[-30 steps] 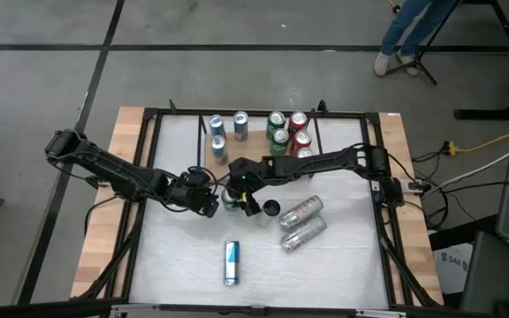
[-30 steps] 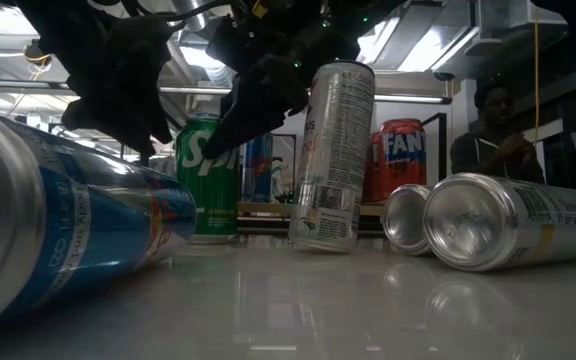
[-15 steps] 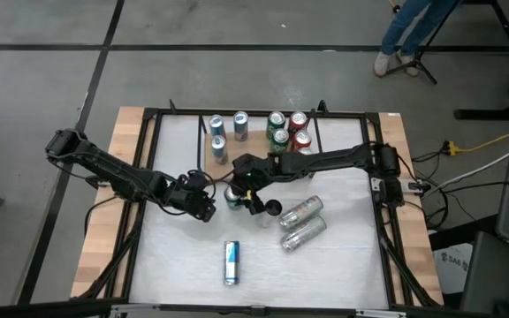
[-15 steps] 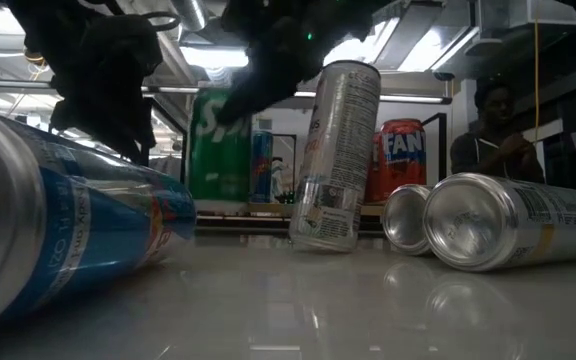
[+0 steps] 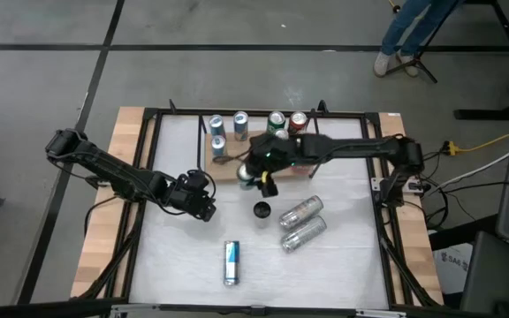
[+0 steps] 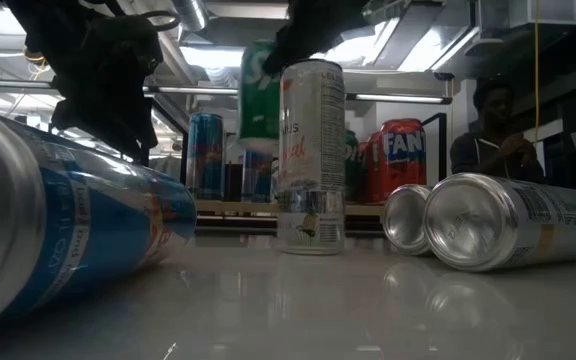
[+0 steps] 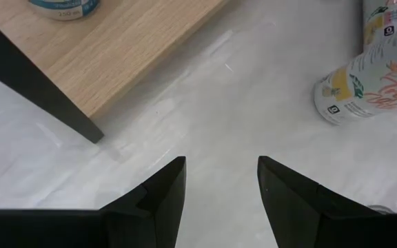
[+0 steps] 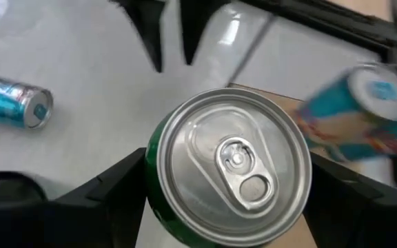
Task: Sort soda cans
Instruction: Put the green soda can on the shelf and align with the other green soda cans
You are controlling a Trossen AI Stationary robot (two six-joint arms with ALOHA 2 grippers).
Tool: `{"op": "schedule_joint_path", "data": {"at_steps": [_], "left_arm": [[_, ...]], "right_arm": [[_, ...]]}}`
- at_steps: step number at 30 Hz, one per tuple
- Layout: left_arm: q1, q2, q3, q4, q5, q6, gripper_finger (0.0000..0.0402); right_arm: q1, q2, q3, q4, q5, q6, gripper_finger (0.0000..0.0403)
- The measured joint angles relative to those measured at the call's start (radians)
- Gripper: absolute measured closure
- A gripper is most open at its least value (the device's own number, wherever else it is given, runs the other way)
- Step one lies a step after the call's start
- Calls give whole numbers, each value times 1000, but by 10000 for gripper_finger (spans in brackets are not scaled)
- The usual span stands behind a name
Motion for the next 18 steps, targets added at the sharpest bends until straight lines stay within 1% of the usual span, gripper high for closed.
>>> {"op": "schedule_joint_path", "data": {"at_steps": [6, 10, 16, 18], "left_arm": [[0, 0, 0, 0, -1, 0, 227], [0, 0, 0, 0, -1, 0, 227], [0, 0, 0, 3, -1, 0, 227], [0, 0, 0, 4, -1, 0, 227]], "right_arm": [[-63, -74, 0, -131, 47, 46, 106], [-93, -104, 0, -216, 56, 85, 102], [-99, -113, -67, -220, 68, 109, 101], [-98, -114, -103, -194, 83, 124, 101]]}}
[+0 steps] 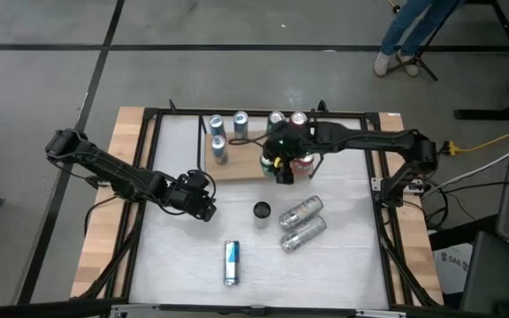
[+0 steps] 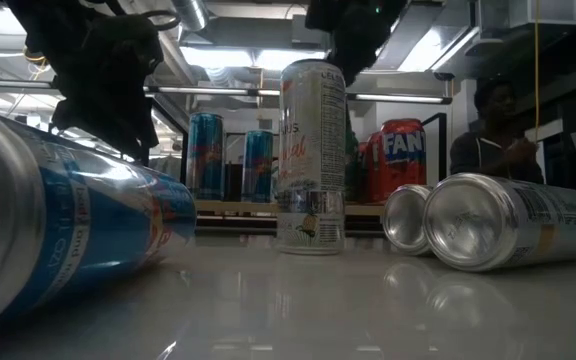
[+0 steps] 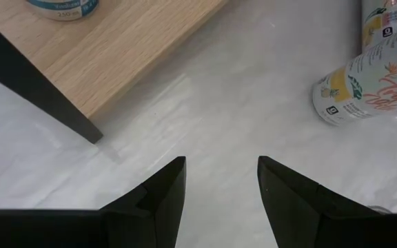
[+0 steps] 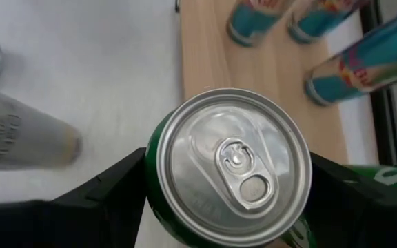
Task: Sort soda cans
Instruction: Put the green soda can on the shelf and align with the other green soda cans
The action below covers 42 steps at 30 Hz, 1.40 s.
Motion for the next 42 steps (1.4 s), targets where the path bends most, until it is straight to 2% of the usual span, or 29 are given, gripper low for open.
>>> {"op": "schedule_joint_path", "data": {"at_steps": [9, 18, 42], "left_arm": [[0, 0, 0, 4, 0, 0, 227], [0, 0, 0, 4, 0, 0, 227], [0, 0, 0, 12, -9, -1, 227]], "right_arm": [[-1, 0, -109, 98, 99, 15, 100], [-1, 0, -172, 143, 132, 24, 100], [-1, 3, -174, 136, 154, 24, 100]]}}
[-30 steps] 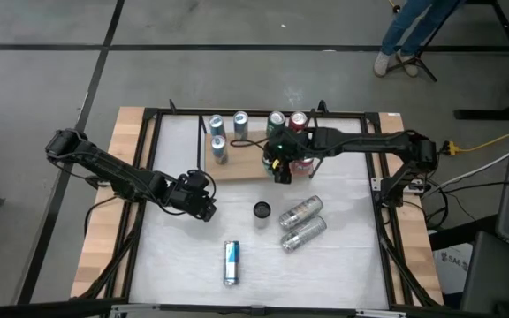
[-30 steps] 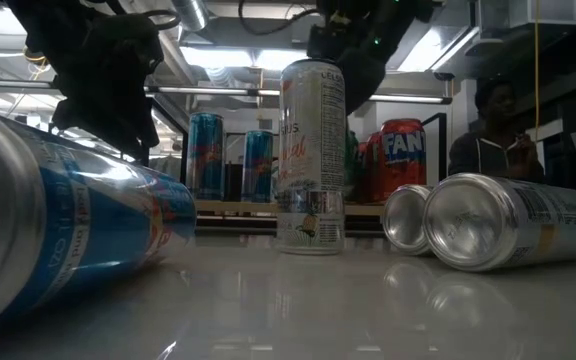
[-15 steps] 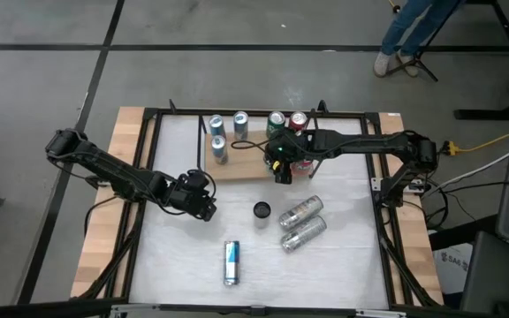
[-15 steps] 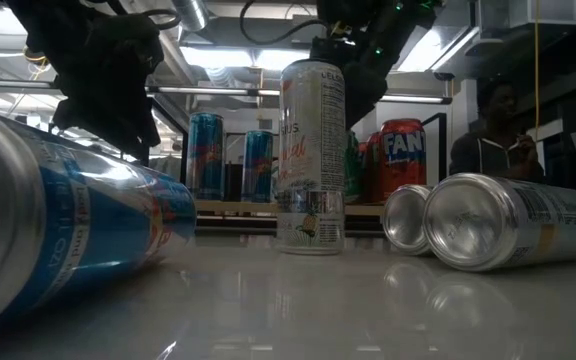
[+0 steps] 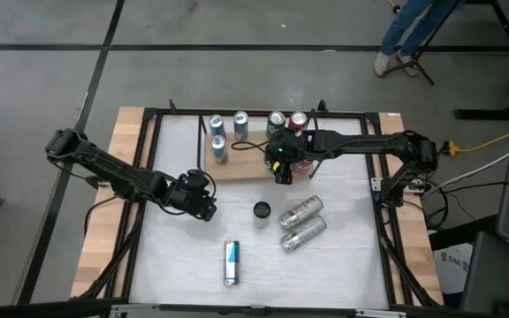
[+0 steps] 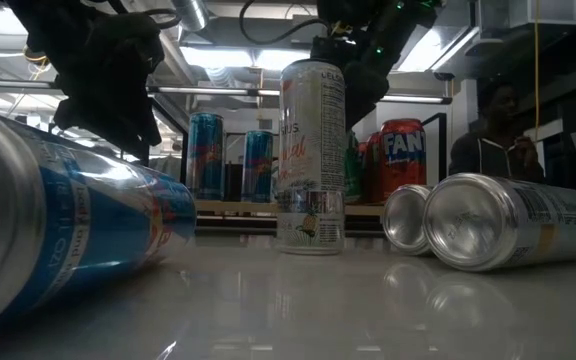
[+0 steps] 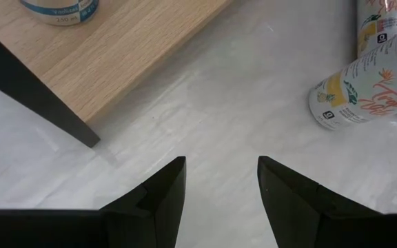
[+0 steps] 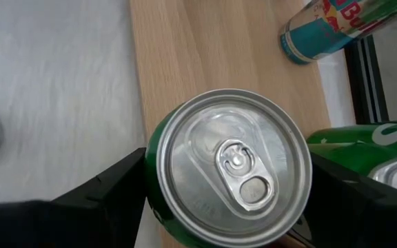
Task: Sort soda cans
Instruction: Put the green soda can on the shelf and align with the other green soda cans
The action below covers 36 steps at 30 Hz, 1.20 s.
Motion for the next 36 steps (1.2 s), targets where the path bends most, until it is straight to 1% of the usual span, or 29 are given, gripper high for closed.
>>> {"op": "schedule_joint_path", "data": {"at_steps": [13, 15, 19, 26, 36], "left_arm": [[0, 0, 0, 10, -5, 0, 227], [0, 0, 0, 38, -26, 0, 227], [1, 0, 0, 94, -106, 1, 227], [2, 6, 0, 172, -215, 2, 227], [2, 13, 0, 186, -227, 3, 227]], "right_arm": [[0, 1, 0, 0, 0, 0, 100], [0, 1, 0, -1, 0, -1, 100], [0, 1, 0, -1, 0, -1, 100], [0, 2, 0, -1, 0, -1, 100], [0, 2, 0, -1, 0, -1, 99]]}}
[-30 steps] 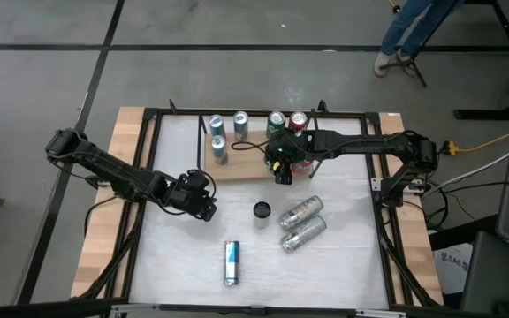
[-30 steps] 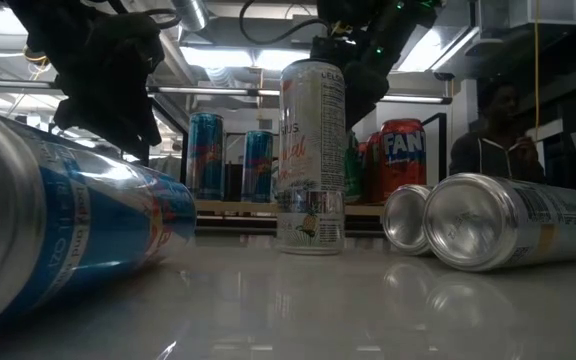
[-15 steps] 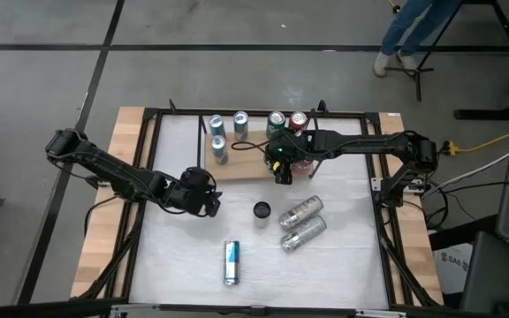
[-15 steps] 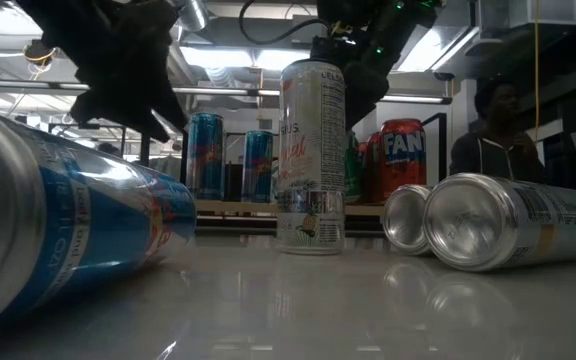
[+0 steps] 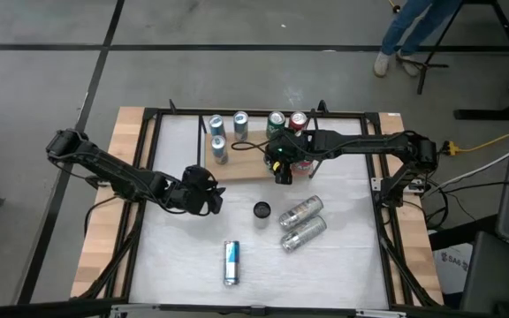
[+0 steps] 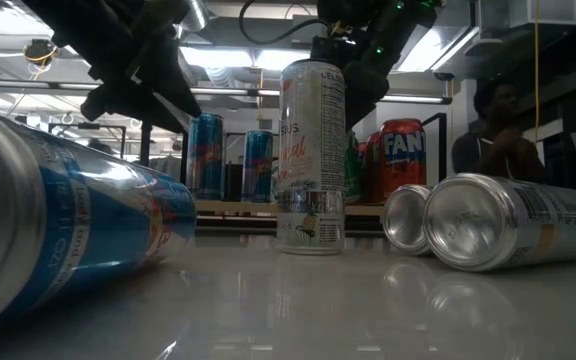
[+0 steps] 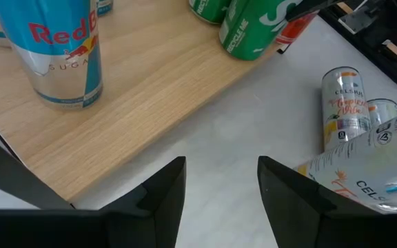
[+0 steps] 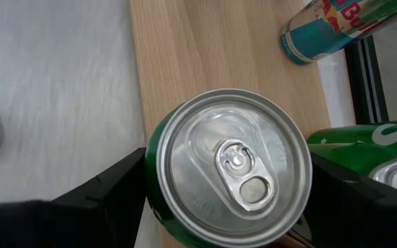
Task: Sort soda cans
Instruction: Put the green soda can on the shelf and align with the other green soda cans
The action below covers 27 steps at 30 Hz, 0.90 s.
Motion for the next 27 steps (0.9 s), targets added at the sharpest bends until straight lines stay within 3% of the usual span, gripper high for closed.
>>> {"op": "schedule_joint_path", "data": {"at_steps": [14, 24, 27], "left_arm": [[0, 0, 0, 0, 0, 0, 227], [0, 0, 0, 0, 0, -1, 227], [0, 0, 0, 0, 0, -1, 227]], "right_arm": [[0, 0, 0, 0, 0, -14, 97], [0, 3, -1, -2, 0, -27, 12], [0, 3, -1, 0, 0, -28, 7]]}}
